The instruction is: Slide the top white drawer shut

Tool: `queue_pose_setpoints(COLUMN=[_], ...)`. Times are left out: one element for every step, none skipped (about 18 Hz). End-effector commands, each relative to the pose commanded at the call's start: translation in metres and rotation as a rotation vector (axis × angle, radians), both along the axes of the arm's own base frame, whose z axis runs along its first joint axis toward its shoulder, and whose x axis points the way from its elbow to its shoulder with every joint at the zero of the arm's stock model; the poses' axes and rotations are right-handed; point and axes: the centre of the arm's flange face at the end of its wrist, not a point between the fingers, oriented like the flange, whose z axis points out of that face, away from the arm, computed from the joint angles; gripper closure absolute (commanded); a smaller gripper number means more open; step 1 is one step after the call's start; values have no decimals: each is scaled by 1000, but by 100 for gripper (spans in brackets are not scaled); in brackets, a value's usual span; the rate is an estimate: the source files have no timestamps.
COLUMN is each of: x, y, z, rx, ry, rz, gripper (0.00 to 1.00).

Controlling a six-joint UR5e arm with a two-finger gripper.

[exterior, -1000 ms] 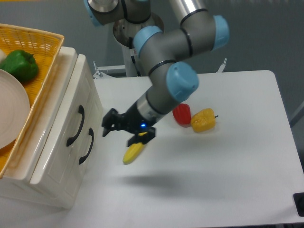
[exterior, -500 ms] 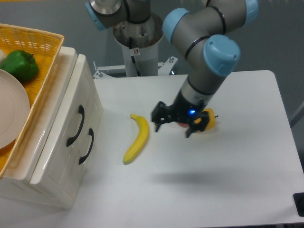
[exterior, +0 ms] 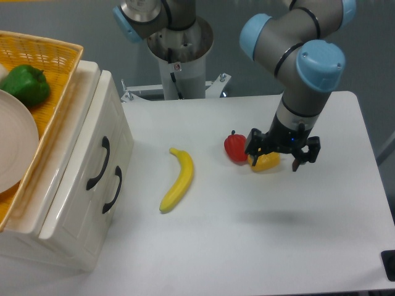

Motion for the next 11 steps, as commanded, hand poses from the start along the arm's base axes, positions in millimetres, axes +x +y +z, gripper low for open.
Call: queue_pose_setpoints(x=[-2, -3, -4, -7, -8, -10, -13, -17, -18, -20, -19], y=[0, 0, -2, -6, -7, -7, -6, -5, -4, -4, -4], z=[-6, -13, -17, -21, -26, -30, -31, -31, -30, -34, -35], rx=[-7, -19, -47, -76, -93, -94, -92, -88, -87, -90, -90], ry=[0, 3, 14, 24, 27, 28, 42, 64, 80, 76, 74], rz=[-79, -169, -261, -351, -434, -492, -521, -529, -530, -530, -529], gripper=[0, 0, 0, 0, 0, 0, 0, 0, 0, 0, 0])
